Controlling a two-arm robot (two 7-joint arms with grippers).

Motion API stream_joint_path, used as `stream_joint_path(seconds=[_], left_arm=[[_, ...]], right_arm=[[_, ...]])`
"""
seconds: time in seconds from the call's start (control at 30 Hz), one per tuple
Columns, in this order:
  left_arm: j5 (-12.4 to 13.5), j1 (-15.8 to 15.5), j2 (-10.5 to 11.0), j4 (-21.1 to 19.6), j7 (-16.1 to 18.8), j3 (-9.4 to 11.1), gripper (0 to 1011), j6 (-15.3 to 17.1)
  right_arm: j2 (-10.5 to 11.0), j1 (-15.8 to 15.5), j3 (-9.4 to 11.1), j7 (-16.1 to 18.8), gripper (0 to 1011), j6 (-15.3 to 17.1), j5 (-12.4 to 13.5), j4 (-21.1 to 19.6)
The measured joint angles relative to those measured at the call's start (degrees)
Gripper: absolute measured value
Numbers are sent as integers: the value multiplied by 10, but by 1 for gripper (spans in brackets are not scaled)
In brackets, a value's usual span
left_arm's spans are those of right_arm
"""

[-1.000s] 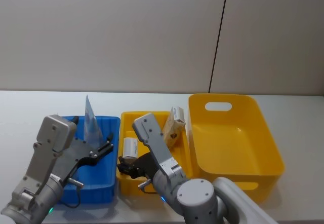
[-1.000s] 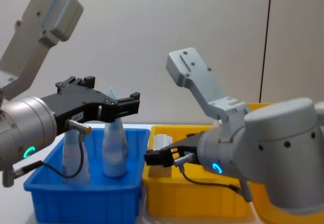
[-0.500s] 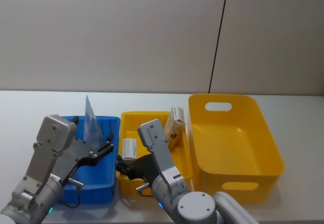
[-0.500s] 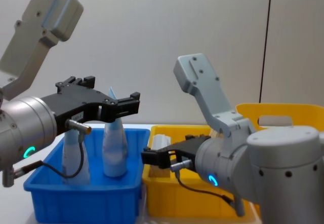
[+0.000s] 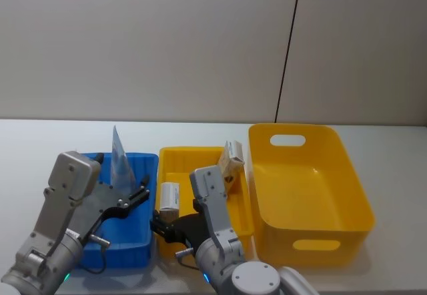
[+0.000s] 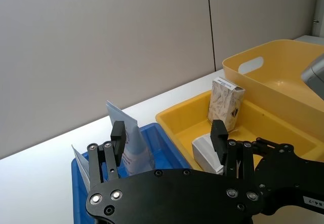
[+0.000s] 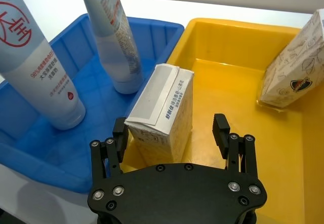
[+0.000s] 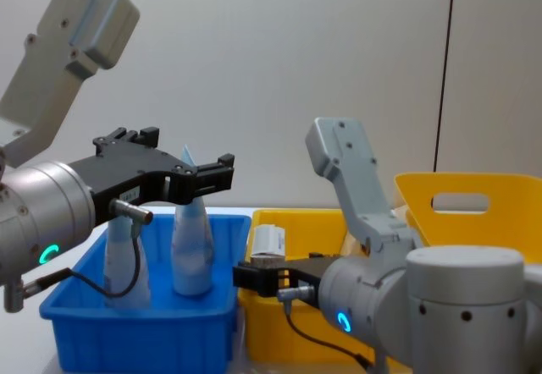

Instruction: Bimanual collaborative sorting of washing and personal care products

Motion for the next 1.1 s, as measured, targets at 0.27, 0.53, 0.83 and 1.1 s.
stream_joint_path(seconds=[0.27, 0.53, 0.83, 1.1], left_arm=[[0, 0, 0, 0, 0, 0, 1001, 0], [0, 0, 0, 0, 0, 0, 1002, 0], [0, 0, 0, 0, 0, 0, 1001, 0], [0, 0, 0, 0, 0, 0, 1002, 0]], right_arm=[[-10, 2, 3, -17, 1002, -18, -8, 19], [-14, 8, 3, -18, 1002, -53, -18, 36], [-24, 15, 8, 1, 1002, -101, -16, 62], [-30, 19, 12, 14, 908, -127, -11, 76]])
